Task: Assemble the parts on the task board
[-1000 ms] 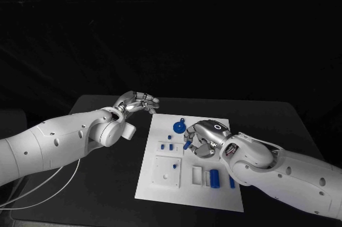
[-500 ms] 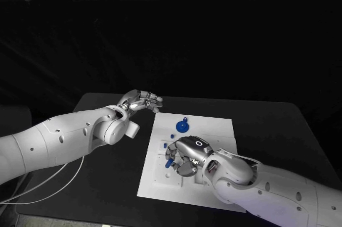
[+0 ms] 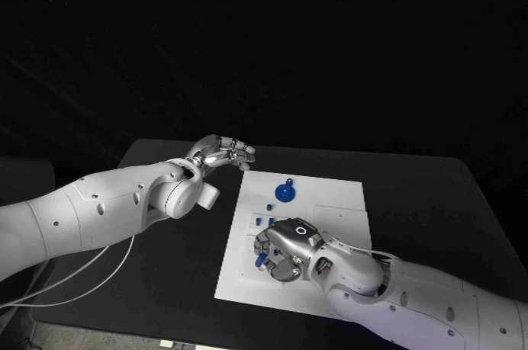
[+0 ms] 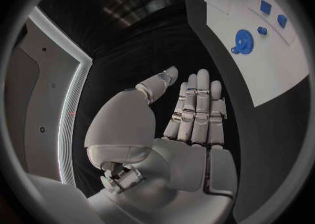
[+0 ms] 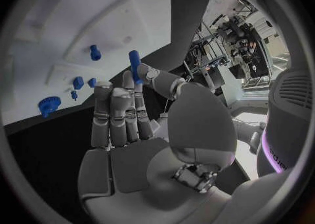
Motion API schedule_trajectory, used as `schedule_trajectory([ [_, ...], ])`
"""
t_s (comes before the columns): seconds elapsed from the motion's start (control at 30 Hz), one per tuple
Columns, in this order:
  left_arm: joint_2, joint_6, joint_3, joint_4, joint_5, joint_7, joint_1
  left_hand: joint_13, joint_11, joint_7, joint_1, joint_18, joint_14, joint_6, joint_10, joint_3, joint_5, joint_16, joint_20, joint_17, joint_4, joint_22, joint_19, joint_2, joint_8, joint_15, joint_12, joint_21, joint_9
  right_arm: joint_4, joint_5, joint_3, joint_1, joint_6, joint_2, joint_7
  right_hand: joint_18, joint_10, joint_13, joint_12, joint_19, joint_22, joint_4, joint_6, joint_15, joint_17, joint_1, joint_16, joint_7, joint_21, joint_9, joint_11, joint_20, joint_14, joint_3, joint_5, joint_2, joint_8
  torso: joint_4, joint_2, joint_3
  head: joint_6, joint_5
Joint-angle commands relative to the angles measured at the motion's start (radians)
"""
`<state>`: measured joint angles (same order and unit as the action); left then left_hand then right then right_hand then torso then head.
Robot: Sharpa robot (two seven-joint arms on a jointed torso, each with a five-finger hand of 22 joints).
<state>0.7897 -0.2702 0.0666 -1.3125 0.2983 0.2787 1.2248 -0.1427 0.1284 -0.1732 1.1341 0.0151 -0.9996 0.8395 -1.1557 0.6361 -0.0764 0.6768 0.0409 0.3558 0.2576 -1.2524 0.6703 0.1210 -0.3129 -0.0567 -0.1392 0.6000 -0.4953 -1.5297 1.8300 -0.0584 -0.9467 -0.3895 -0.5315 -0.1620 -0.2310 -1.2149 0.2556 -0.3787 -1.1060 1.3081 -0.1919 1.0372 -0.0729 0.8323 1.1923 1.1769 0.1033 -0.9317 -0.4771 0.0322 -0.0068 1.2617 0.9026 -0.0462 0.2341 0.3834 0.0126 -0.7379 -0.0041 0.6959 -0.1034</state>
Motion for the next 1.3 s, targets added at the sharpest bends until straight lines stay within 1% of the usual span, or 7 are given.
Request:
schedule_trajectory([
  [0.03, -0.001, 0.008, -0.001, -0.001, -0.005, 0.008, 0.001, 0.001, 0.0, 0.0, -0.007, -0.005, -0.001, -0.005, 0.003, -0.004, 0.006, -0.003, -0.004, 0.002, -0.002, -0.002, 0.006, -0.002, 0.001, -0.006, 0.007, -0.006, 0.001, 0.002, 0.045, -0.006, 0.001, 0.03, 0.003, -0.019, -0.031, -0.004, 0.001, -0.004, -0.002, 0.017, -0.006, 0.008, -0.006, -0.002, -0.002, -0.001, -0.001, -0.004, -0.002, 0.0, -0.006, 0.0, 0.003, -0.003, -0.003, 0.007, -0.0004, 0.0, 0.0008, 0.003, -0.005],
  [0.17, -0.001, 0.009, -0.001, -0.001, -0.005, 0.008, 0.001, 0.001, 0.0, 0.0, -0.007, -0.005, -0.001, -0.005, 0.003, -0.004, 0.006, -0.004, -0.004, 0.002, -0.002, -0.002, 0.006, -0.002, 0.001, -0.006, 0.007, -0.006, 0.001, 0.008, 0.048, -0.014, 0.001, 0.038, 0.003, -0.02, -0.031, -0.004, 0.001, -0.004, -0.002, 0.017, -0.006, 0.008, -0.006, -0.002, -0.002, -0.001, -0.001, -0.004, -0.002, 0.0, -0.006, 0.0, 0.003, -0.003, -0.003, 0.007, -0.0001, 0.0, -0.0001, 0.005, -0.005],
  [0.33, -0.001, 0.009, -0.001, -0.001, -0.005, 0.008, 0.001, 0.001, 0.0, 0.0, -0.008, -0.005, -0.001, -0.005, 0.003, -0.004, 0.006, -0.004, -0.004, 0.003, -0.002, -0.002, 0.006, -0.002, 0.001, -0.006, 0.007, -0.006, 0.001, 0.014, 0.056, -0.019, 0.001, 0.046, 0.005, -0.025, -0.031, -0.004, 0.001, -0.004, -0.002, 0.017, -0.006, 0.008, -0.006, -0.002, -0.003, -0.001, -0.001, -0.004, -0.002, 0.0, -0.006, 0.0, 0.004, -0.003, -0.003, 0.007, 0.0003, 0.0, 0.0003, 0.007, -0.006],
  [0.7, -0.001, 0.01, -0.001, 0.0, -0.005, 0.007, 0.001, 0.001, 0.0, 0.0, -0.008, -0.005, -0.001, -0.005, 0.003, -0.005, 0.006, -0.005, -0.004, 0.004, -0.002, -0.002, 0.006, -0.002, 0.001, -0.006, 0.007, -0.007, 0.002, 0.025, 0.078, -0.023, 0.001, 0.044, 0.012, -0.037, -0.031, -0.004, 0.002, -0.004, -0.002, 0.017, -0.007, 0.009, -0.006, -0.002, -0.003, -0.002, -0.002, -0.004, -0.002, 0.0, -0.006, 0.001, 0.005, -0.003, -0.002, 0.007, -0.0004, 0.0, 0.0004, 0.008, -0.007],
  [0.9, -0.001, 0.01, -0.001, -0.002, -0.005, 0.007, 0.001, 0.001, 0.0, 0.0, -0.008, -0.005, -0.001, -0.005, 0.003, -0.005, 0.006, -0.006, -0.004, 0.005, -0.002, -0.003, 0.006, -0.002, 0.001, -0.006, 0.007, -0.007, 0.002, 0.03, 0.087, -0.025, 0.001, 0.042, 0.015, -0.043, -0.031, -0.004, 0.002, -0.004, -0.002, 0.017, -0.007, 0.009, -0.006, -0.002, -0.003, -0.002, -0.002, -0.004, -0.002, 0.0, -0.007, 0.001, 0.005, -0.003, -0.002, 0.007, 0.0004, 0.0, 0.0001, 0.008, -0.007],
  [1.1, -0.002, 0.012, -0.001, -0.001, -0.005, 0.005, 0.001, 0.001, 0.0, 0.0, -0.009, -0.006, -0.001, -0.005, 0.004, -0.005, 0.006, -0.007, -0.005, 0.006, -0.002, -0.003, 0.006, -0.001, 0.0, -0.006, 0.007, -0.008, 0.002, 0.031, 0.087, -0.026, 0.001, 0.022, 0.02, -0.051, -0.031, -0.004, 0.002, -0.004, -0.002, 0.017, -0.008, 0.009, -0.006, -0.002, -0.003, -0.002, -0.002, -0.004, -0.002, 0.0, -0.007, 0.001, 0.006, -0.003, -0.002, 0.007, 0.0006, 0.0, 0.0001, 0.009, -0.007],
  [1.3, -0.002, 0.013, -0.001, -0.001, -0.005, 0.006, 0.001, 0.001, 0.0, 0.0, -0.009, -0.006, 0.0, -0.005, 0.004, -0.006, 0.006, -0.008, -0.005, 0.007, -0.003, -0.003, 0.006, -0.001, 0.0, -0.007, 0.007, -0.008, 0.002, 0.034, 0.087, -0.028, 0.001, 0.03, 0.024, -0.051, -0.031, -0.004, 0.003, -0.004, -0.002, 0.017, -0.008, 0.009, -0.007, -0.001, -0.003, -0.002, -0.002, -0.004, -0.003, -0.001, -0.007, 0.002, 0.007, -0.003, -0.001, 0.007, 0.0003, 0.0, -0.0004, 0.01, -0.007],
])
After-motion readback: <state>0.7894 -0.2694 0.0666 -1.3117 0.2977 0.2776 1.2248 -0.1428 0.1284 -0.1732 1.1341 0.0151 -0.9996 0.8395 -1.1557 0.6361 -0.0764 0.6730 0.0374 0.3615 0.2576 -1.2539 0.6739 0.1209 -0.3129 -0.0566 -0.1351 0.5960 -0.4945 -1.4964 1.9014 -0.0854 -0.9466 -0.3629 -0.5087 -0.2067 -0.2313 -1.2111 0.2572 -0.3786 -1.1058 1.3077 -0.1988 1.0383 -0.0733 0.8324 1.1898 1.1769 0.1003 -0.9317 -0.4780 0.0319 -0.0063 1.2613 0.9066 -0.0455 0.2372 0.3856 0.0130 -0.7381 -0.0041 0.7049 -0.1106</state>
